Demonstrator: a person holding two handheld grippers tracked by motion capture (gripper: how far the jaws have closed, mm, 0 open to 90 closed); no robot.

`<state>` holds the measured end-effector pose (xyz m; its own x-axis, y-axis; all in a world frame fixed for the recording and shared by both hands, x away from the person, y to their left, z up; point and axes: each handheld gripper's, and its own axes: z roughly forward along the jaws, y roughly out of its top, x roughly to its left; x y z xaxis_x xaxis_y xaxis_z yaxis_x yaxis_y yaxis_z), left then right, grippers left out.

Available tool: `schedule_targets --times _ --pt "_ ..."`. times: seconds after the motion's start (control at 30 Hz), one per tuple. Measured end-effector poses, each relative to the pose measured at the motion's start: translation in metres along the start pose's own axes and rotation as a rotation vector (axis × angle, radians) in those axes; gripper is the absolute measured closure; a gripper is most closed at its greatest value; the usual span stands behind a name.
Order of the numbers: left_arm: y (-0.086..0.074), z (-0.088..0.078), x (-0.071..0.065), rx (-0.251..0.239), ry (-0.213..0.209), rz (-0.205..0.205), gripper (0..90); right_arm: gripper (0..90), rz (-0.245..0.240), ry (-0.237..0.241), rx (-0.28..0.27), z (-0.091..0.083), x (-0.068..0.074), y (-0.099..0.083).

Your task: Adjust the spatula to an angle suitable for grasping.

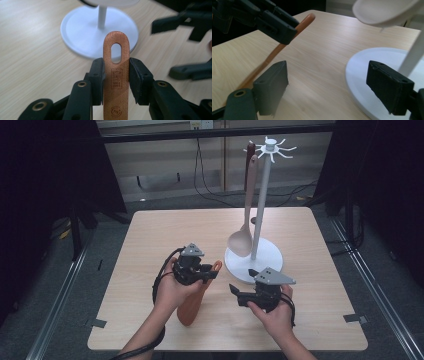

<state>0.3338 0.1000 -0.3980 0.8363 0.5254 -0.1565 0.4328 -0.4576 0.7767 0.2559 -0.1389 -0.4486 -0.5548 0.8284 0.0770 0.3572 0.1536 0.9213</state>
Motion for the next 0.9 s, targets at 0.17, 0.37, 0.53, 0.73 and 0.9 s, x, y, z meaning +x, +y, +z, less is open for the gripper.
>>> schedule_targets --times 0.17,0.37,0.53,0.73,0.9 --pt "0.002 -0.012 -0.010 -0.105 -0.004 0.008 65.8 22.1 0.016 0.036 -0.014 0.007 0.012 0.004" --pt "0.003 -0.016 -0.019 -0.193 -0.027 0.007 65.7 29.0 0.069 0.091 -0.059 0.008 0.019 0.010" --pt "0.003 -0.016 -0.023 -0.228 -0.027 0.006 65.7 40.2 0.080 0.110 -0.067 0.008 0.026 0.015" --pt "0.004 -0.017 -0.029 -0.253 -0.044 -0.004 65.7 55.5 0.109 0.124 -0.071 0.011 0.029 0.017" --pt "0.005 -0.017 -0.032 -0.266 -0.038 0.003 65.7 68.0 0.100 0.112 -0.084 0.010 0.030 0.018"
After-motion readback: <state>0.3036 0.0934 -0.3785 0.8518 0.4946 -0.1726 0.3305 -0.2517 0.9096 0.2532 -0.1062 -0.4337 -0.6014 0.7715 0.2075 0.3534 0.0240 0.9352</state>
